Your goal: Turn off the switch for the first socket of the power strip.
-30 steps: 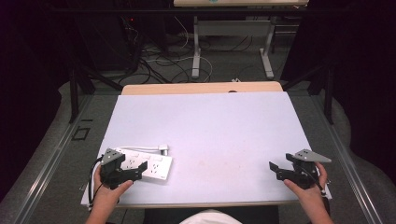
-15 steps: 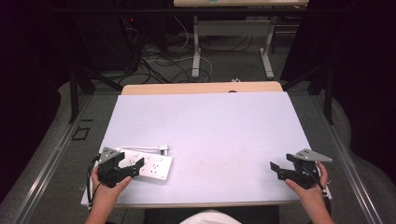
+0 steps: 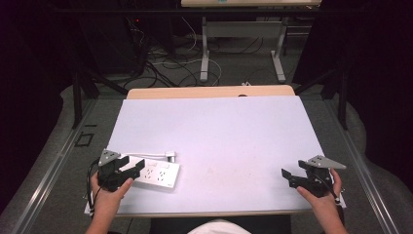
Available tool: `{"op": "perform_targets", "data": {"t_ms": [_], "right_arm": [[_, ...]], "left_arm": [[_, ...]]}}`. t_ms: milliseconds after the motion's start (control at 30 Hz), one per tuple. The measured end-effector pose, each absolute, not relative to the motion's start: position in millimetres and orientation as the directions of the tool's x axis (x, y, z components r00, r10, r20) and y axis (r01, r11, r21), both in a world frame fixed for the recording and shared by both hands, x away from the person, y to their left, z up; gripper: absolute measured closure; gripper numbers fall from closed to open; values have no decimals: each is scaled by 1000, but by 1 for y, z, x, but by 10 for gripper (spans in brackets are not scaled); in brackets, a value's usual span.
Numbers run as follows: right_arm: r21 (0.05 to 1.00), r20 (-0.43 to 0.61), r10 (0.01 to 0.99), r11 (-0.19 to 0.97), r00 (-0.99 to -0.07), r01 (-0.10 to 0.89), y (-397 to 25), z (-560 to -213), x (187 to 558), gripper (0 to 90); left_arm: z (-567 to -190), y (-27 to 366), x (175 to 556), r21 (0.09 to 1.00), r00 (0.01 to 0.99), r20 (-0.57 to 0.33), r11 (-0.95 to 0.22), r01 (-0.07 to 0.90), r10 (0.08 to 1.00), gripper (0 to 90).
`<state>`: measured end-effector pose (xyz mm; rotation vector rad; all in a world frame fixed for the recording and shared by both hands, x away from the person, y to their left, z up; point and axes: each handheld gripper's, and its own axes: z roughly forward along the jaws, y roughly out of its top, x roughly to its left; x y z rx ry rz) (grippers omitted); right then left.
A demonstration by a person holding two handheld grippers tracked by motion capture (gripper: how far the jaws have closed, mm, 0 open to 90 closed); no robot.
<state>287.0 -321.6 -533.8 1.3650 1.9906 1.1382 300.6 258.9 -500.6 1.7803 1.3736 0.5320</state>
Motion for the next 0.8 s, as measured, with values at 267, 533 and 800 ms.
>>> {"op": "perform_targets", "data": {"t_ms": [267,533,800], "right_arm": [[838,71,920,155,-386,523,-321,-534,287,234],[841,85,920,139,-382,523,-323,-533,287,232],[835,106,919,126,-380,535,-324,-533,287,222]], "left_arm": [[-489,260,309,807,320,-139,-81,585,937,485],[-477,260,319,812,305,-164,-47,581,938,544],[-474,256,330,804,302,-180,-37,594,936,640]]}}
